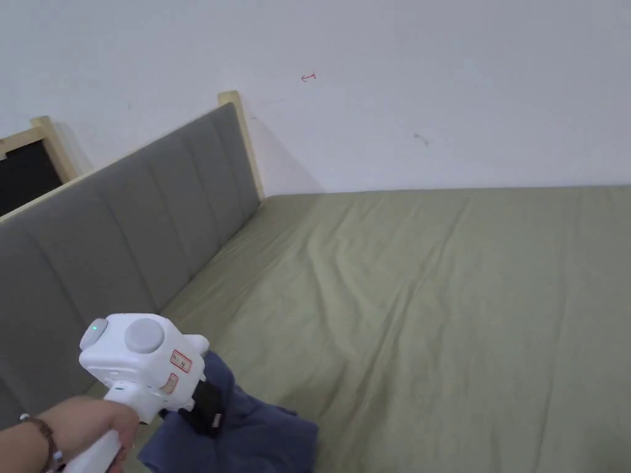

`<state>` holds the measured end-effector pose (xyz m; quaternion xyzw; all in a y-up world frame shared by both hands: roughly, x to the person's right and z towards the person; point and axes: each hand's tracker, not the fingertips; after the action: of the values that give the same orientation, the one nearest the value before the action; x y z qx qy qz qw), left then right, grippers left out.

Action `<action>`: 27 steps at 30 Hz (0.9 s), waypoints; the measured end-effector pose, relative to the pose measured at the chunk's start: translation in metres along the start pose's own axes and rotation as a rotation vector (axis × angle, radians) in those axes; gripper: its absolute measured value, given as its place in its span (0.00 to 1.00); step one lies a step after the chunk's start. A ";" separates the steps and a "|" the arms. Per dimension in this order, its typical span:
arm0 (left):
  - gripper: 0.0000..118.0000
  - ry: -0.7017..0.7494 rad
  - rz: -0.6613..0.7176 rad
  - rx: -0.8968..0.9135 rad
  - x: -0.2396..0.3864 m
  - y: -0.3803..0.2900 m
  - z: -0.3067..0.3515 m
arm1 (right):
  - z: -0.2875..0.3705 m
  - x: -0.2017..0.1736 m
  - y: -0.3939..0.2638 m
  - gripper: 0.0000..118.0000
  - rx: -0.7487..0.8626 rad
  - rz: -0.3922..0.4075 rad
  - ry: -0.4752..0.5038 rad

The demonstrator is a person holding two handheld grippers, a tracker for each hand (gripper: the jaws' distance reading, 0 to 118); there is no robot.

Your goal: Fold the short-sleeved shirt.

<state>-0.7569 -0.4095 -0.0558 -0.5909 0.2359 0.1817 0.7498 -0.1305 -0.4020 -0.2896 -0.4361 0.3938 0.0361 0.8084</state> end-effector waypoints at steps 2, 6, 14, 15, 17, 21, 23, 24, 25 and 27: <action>0.94 0.179 0.017 -0.028 -0.019 -0.005 -0.007 | -0.002 0.001 0.003 0.00 0.003 -0.002 0.000; 0.98 0.237 0.060 -0.087 -0.043 -0.030 -0.004 | -0.006 -0.001 0.007 0.00 0.005 -0.005 0.018; 0.95 -0.012 0.168 0.124 -0.017 -0.038 0.023 | -0.009 0.007 0.007 0.00 0.015 -0.009 0.010; 0.93 -0.094 0.195 0.151 0.008 -0.042 0.025 | -0.008 0.008 0.007 0.00 0.018 -0.006 0.003; 0.82 -0.205 0.201 0.146 0.064 -0.051 0.027 | -0.007 0.011 0.007 0.00 0.026 -0.001 -0.013; 0.00 -0.372 0.099 0.191 0.179 -0.079 0.023 | -0.002 0.015 0.011 0.00 0.017 -0.003 -0.040; 0.00 -0.437 0.030 0.248 0.228 -0.089 0.033 | 0.006 0.017 0.016 0.00 0.014 -0.015 -0.049; 0.00 -0.441 0.014 0.327 0.251 -0.096 0.042 | 0.014 0.017 0.020 0.00 0.031 -0.013 -0.048; 0.00 -0.427 0.018 0.446 0.275 -0.105 0.055 | 0.027 0.014 0.024 0.00 0.101 0.001 -0.056; 0.00 -0.408 -0.012 0.647 0.306 -0.116 0.081 | 0.052 0.009 0.030 0.00 0.235 0.026 -0.057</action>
<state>-0.4299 -0.3598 -0.1211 -0.2767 0.1235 0.2076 0.9301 -0.1050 -0.3480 -0.2995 -0.3319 0.3779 0.0123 0.8642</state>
